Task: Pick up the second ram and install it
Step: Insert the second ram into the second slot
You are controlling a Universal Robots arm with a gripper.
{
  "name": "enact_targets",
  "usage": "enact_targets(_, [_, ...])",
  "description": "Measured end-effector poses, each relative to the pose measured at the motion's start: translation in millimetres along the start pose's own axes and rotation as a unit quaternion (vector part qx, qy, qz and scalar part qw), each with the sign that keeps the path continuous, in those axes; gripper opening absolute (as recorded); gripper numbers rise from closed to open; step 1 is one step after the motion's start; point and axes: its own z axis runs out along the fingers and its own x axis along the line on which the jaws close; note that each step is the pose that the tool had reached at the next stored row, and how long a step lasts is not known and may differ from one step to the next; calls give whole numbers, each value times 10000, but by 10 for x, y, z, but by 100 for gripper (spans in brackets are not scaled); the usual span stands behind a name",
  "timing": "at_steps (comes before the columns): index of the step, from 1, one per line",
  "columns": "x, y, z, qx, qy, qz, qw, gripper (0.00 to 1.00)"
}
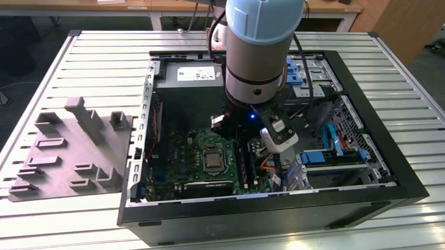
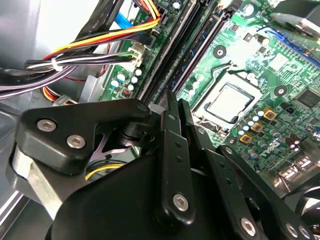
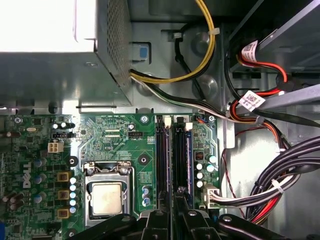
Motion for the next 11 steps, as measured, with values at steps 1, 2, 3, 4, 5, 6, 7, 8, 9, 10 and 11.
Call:
enact_targets(1, [0, 0, 0, -1, 0, 0, 10000, 19])
enact_targets(2, [0, 0, -1, -1, 0, 0, 10000, 19])
enact_targets(3, [0, 0, -2, -1, 0, 0, 10000, 19])
enact_targets(4, [0, 0, -3, -1, 0, 0, 10000, 19])
enact_targets(5, [0, 0, -4, 0, 0, 0, 10000, 19])
enact_targets(6, [0, 1, -5, 0, 0, 0, 10000, 19])
enact_targets(7, [0, 1, -6, -1, 0, 0, 10000, 17])
enact_targets(8, [0, 1, -7, 0, 0, 0, 10000, 17])
enact_targets(9, [-1, 1, -8, 0, 0, 0, 10000, 11])
enact_targets(10, [-1, 1, -8, 0, 0, 0, 10000, 10])
enact_targets(11, [-1, 1, -9, 0, 0, 0, 10000, 10])
